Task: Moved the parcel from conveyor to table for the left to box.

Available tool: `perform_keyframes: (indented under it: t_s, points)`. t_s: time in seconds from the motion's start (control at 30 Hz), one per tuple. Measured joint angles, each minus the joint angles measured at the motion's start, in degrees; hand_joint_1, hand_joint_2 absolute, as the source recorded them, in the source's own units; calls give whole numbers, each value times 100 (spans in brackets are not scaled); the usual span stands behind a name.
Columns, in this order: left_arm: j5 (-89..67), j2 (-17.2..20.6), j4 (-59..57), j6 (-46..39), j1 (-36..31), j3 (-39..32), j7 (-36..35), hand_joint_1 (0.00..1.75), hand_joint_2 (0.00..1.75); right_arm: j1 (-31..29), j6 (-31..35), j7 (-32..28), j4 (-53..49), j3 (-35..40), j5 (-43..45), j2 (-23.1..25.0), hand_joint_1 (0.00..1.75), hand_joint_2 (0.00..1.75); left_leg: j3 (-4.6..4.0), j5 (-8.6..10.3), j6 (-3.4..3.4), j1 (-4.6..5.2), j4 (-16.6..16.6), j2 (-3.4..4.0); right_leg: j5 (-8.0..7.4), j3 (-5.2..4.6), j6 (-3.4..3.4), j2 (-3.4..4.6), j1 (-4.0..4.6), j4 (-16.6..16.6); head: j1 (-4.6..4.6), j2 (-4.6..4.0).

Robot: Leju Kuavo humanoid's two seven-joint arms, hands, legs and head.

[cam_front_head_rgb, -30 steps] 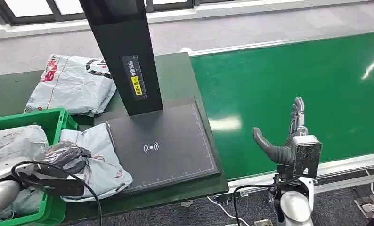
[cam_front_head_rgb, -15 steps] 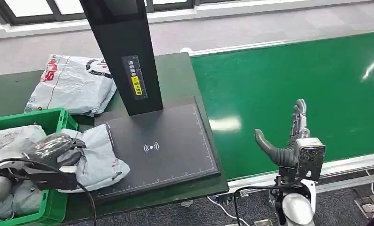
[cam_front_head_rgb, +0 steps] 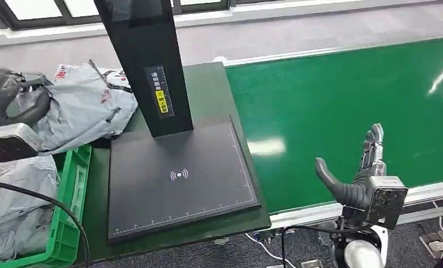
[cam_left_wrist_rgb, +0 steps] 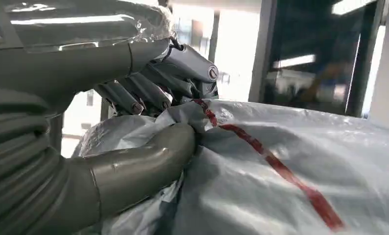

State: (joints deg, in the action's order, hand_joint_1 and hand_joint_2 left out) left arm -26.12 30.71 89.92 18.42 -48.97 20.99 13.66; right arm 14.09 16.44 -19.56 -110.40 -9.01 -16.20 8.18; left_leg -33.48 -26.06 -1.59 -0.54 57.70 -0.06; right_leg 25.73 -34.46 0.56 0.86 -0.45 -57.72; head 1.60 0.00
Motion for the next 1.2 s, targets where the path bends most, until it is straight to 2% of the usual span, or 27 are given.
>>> perform_keyframes:
  t_s: [0.23,0.63,0.8,0.97,1.2]
  points:
    - [7,-212,31,-11,-126,-293,13,175,175,24,-7,-9,-44,-109,-4,81,0,175,2,0,0,0,0,-1,0,0,0,-1,0,0,0,0]
    - [7,-372,44,-118,-241,-519,-15,175,175,92,7,-105,-68,-118,44,114,0,175,1,1,0,0,0,-1,0,1,0,-1,0,0,0,0]
    - [-315,-385,37,-354,-441,-672,-236,175,175,102,0,-135,-68,-173,105,114,0,175,-2,0,0,-1,0,-2,0,1,0,-2,1,0,0,0]
    - [-1761,-11,-196,-566,-681,-676,-542,175,175,95,0,-96,-68,-175,42,114,0,175,2,0,-1,-1,-2,5,1,0,2,3,2,0,-2,0]
    - [-3164,606,-987,-704,-604,-678,-675,175,175,-34,-63,72,-68,-175,-26,114,0,175,1,4,-7,-4,-5,6,2,1,4,4,4,-6,0,0]
